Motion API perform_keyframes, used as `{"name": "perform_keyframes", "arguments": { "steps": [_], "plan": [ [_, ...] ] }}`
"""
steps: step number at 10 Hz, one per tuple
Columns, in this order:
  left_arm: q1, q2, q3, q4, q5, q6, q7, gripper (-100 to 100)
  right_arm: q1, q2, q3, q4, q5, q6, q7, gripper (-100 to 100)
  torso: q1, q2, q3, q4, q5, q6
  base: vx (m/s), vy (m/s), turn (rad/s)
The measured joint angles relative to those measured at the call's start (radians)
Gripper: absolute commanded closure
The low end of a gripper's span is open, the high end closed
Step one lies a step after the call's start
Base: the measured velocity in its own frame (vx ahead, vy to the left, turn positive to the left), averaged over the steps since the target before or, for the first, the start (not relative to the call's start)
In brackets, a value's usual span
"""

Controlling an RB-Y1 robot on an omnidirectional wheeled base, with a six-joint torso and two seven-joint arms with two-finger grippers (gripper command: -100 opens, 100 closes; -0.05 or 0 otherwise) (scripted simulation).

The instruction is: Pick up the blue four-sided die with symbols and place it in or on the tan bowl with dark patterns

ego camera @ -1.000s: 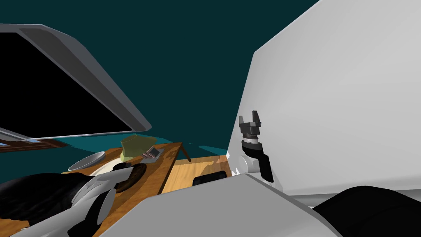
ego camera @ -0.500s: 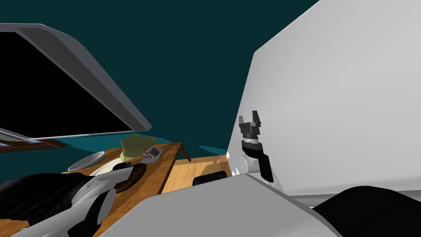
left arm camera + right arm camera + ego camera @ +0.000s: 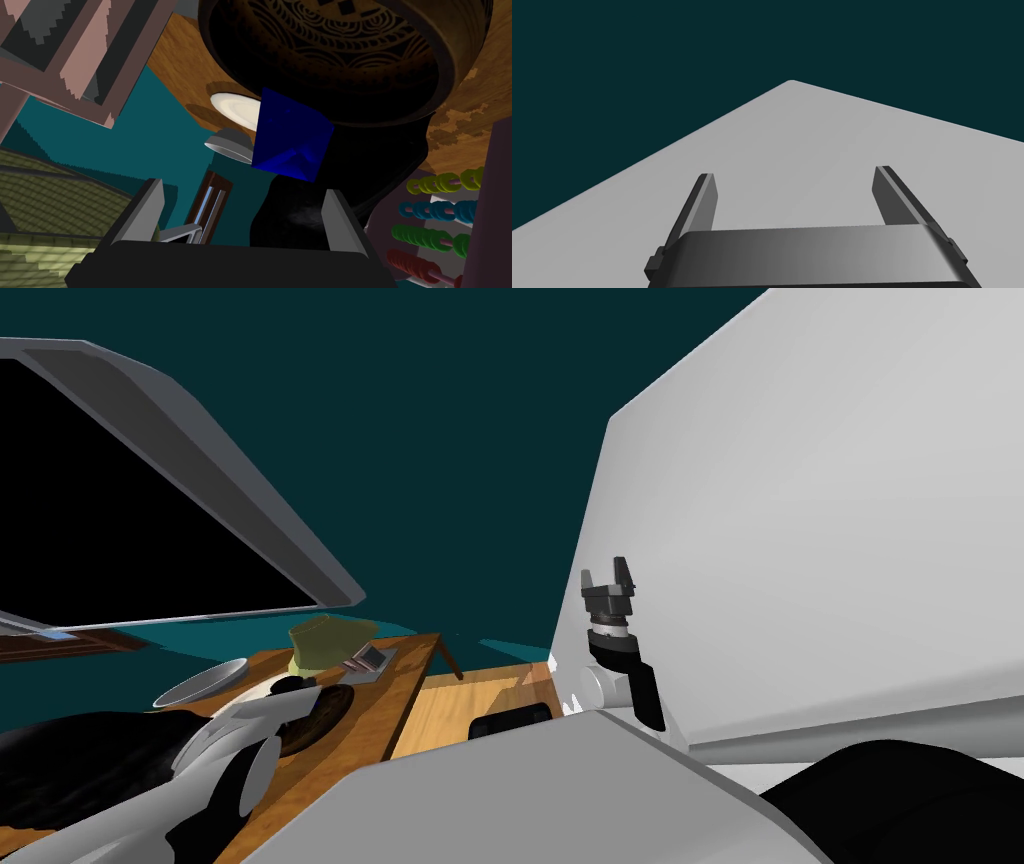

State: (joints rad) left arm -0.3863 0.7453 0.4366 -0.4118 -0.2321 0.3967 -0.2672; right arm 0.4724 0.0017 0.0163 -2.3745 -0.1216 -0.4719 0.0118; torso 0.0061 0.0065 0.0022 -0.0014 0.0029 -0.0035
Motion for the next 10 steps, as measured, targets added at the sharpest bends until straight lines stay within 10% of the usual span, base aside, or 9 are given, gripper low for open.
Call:
{"name": "perform_keyframes", "arguments": {
  "steps": [7,8,10],
  "plan": [
    [-0.044,0.033,0.033,-0.051,0.024,0.109,-0.063,-100,0.0,0.0,0.0,0.0,0.0,0.0,0.0,0,-0.007,0.003,0.003,0.004,-0.007,0.001,-0.053,-0.007,-0.042],
    [-0.044,0.033,0.034,-0.053,0.025,0.115,-0.066,0,0.0,0.0,0.0,0.0,0.0,0.0,0.0,0,-0.007,0.002,0.003,0.004,-0.007,0.0,0.0,0.0,0.0],
    [-0.044,0.033,0.034,-0.053,0.025,0.114,-0.065,0,0.0,0.0,0.0,0.0,0.0,0.0,0.0,0,-0.007,0.0,0.002,0.003,-0.007,0.0,0.0,0.0,0.0]
  ]
}}
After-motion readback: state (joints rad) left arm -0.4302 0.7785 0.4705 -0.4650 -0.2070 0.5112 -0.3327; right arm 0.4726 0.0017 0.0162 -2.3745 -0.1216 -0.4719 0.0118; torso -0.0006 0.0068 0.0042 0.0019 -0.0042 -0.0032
